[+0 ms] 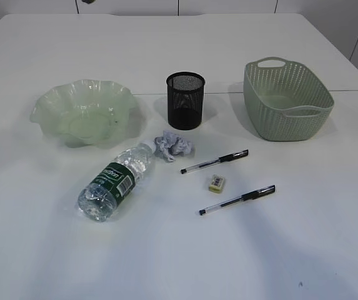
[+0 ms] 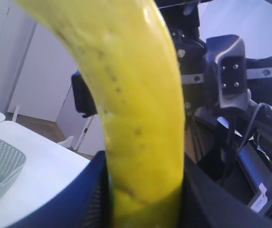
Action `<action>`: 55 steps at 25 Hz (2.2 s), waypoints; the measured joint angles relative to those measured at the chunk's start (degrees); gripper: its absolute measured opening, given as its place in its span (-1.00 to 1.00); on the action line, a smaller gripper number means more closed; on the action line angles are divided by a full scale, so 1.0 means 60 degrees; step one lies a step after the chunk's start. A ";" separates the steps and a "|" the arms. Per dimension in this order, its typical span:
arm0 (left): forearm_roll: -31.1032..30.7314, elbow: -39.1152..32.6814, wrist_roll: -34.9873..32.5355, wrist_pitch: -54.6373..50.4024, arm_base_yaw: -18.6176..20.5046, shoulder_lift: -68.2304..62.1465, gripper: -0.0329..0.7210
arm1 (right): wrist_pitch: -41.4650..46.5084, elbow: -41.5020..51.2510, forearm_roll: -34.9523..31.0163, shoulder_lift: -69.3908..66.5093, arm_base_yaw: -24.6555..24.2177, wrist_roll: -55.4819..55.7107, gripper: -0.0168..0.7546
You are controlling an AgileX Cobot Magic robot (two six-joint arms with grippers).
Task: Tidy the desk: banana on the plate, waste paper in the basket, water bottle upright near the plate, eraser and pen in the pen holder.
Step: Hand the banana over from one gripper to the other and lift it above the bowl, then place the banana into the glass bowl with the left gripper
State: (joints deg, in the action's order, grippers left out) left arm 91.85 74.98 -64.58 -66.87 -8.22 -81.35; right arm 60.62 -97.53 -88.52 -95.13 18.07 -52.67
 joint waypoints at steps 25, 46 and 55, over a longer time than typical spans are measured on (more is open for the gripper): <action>-0.2747 0.0000 -0.1283 0.5513 0.1047 -0.0480 -0.17 | -0.1725 0.0000 0.3742 0.0000 -0.1182 0.0000 0.53; -0.2111 0.0708 -0.1959 0.7734 0.1057 -0.4406 -0.17 | -0.2717 0.0000 0.4852 0.0000 -0.1182 -0.0017 0.53; -0.2111 0.0727 -0.1959 0.7025 0.1057 -0.5817 -0.17 | -0.2917 0.0000 0.5180 0.0000 -0.1182 -0.0017 0.53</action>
State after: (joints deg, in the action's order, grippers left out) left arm 79.18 79.34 -76.33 -24.72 -1.88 -116.25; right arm 43.12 -97.53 -57.44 -95.13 10.98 -52.77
